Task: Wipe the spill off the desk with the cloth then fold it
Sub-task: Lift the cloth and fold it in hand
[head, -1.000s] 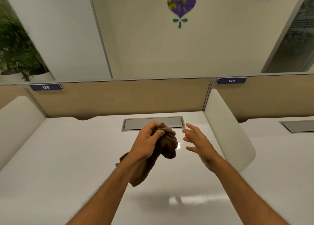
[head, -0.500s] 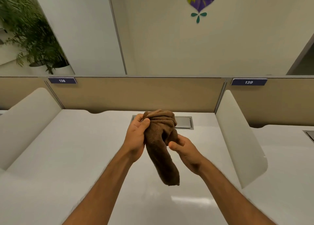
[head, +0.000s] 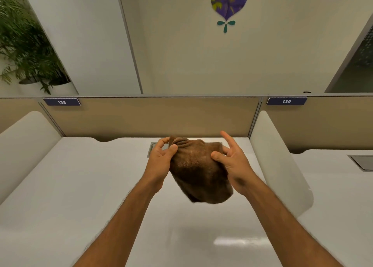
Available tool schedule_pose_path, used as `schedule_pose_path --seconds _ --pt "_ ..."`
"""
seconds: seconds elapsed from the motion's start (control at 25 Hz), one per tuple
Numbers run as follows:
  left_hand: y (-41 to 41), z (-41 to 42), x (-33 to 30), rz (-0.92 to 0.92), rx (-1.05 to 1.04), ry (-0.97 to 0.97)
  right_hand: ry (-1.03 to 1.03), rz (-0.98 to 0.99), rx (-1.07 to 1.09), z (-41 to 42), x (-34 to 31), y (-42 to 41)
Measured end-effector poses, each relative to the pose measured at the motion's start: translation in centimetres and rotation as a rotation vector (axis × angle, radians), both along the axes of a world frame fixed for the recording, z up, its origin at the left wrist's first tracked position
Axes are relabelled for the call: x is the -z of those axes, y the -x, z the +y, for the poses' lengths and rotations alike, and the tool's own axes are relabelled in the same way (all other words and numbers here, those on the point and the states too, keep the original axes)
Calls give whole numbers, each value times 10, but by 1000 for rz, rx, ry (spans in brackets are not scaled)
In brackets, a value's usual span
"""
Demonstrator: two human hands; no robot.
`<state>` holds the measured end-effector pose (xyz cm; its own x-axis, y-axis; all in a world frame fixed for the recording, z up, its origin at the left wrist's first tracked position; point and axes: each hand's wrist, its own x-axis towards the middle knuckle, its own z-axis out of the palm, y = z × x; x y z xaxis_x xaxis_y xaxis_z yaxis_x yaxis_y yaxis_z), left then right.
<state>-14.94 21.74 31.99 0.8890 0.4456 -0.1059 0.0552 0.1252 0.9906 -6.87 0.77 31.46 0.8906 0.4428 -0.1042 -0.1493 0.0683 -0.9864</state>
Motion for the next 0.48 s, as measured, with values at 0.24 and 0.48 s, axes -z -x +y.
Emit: schedule_pose_path --seconds 0.24,0.48 --pt "0 3 7 -3 343 48 -165 -20 -80 -6 -12 -10" --pt "-6 -2 12 -52 281 26 -179 -12 -136 -15 -19 -27"
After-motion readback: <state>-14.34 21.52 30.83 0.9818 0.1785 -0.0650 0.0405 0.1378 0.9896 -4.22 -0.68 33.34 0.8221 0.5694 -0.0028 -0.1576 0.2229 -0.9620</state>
